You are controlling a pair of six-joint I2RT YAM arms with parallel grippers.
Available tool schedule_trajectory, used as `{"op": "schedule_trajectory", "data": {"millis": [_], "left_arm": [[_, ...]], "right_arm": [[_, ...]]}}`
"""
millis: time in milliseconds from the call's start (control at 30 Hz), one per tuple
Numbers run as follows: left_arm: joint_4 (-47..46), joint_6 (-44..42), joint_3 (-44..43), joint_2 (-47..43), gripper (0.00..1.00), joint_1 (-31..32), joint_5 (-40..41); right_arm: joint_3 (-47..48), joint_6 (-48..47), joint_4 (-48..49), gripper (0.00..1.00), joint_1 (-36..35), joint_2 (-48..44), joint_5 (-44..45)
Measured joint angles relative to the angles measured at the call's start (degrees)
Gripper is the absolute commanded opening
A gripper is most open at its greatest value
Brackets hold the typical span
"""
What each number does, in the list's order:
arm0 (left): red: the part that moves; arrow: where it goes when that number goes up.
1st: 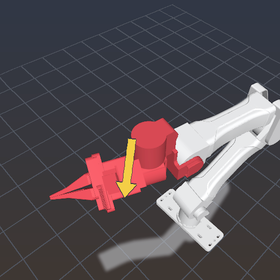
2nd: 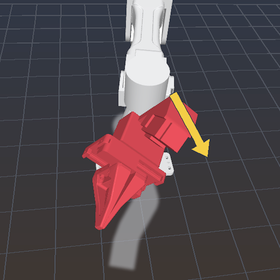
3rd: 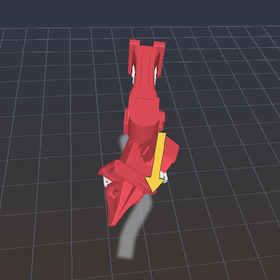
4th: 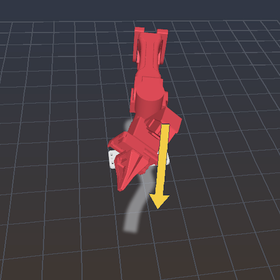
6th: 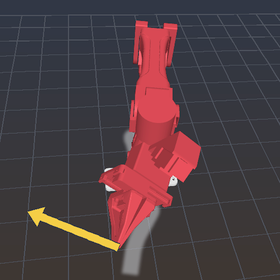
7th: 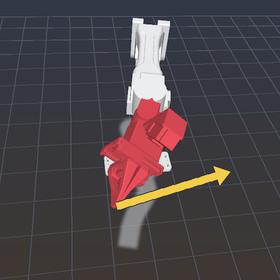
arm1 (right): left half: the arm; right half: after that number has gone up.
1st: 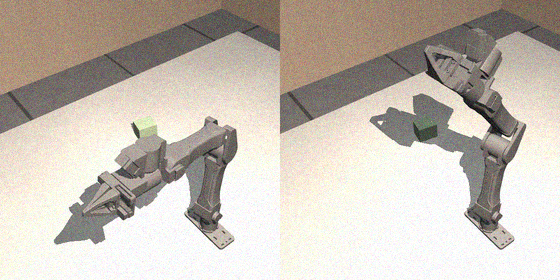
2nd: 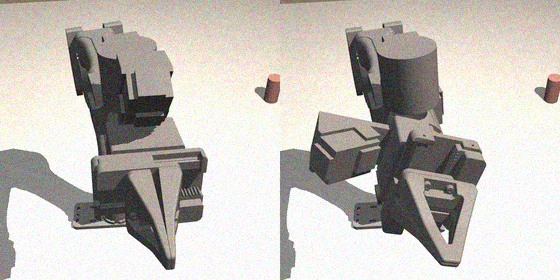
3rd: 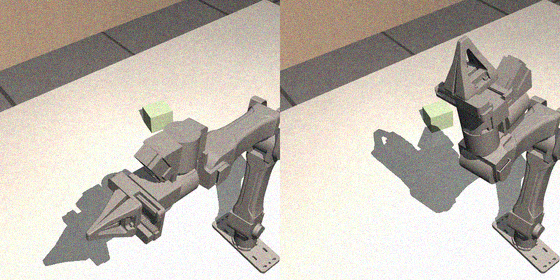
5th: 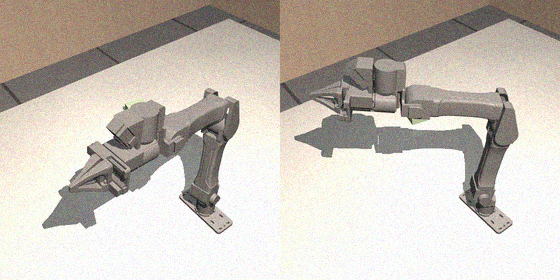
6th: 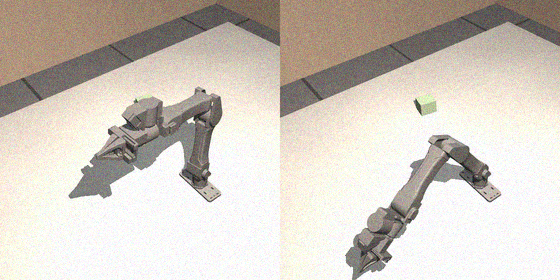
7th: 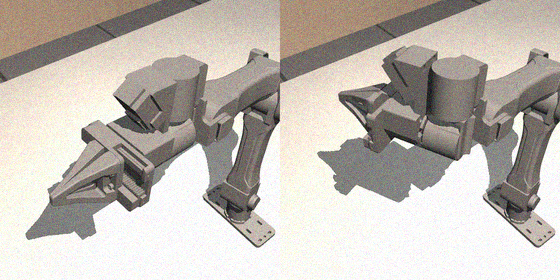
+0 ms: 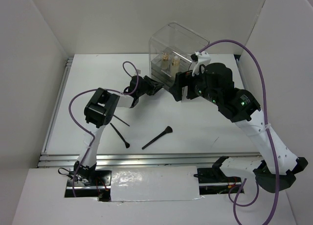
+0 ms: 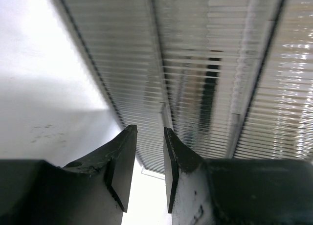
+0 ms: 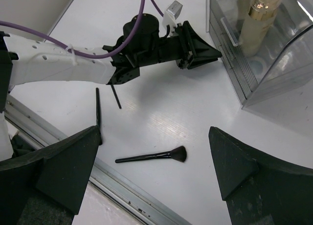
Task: Organize the makeup
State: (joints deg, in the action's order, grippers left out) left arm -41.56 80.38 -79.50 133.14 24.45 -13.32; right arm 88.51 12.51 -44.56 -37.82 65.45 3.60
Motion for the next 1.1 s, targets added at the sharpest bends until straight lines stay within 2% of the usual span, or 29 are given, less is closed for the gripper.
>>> {"op": "schedule_trajectory", "data": {"millis": [467, 1100], "left_arm": [[-2.43, 2.14, -1.22, 3.10, 0.38, -0.13, 0.04], [-7.82, 3.93, 3.69, 0.68, 0.47, -0.33, 0.39]], "right_arm": [[0.02, 0.02, 0.00, 1.00, 0.00, 0.26, -0.09], [0.02, 0.04, 0.42, 1.00, 0.00, 1.53, -1.27]]}}
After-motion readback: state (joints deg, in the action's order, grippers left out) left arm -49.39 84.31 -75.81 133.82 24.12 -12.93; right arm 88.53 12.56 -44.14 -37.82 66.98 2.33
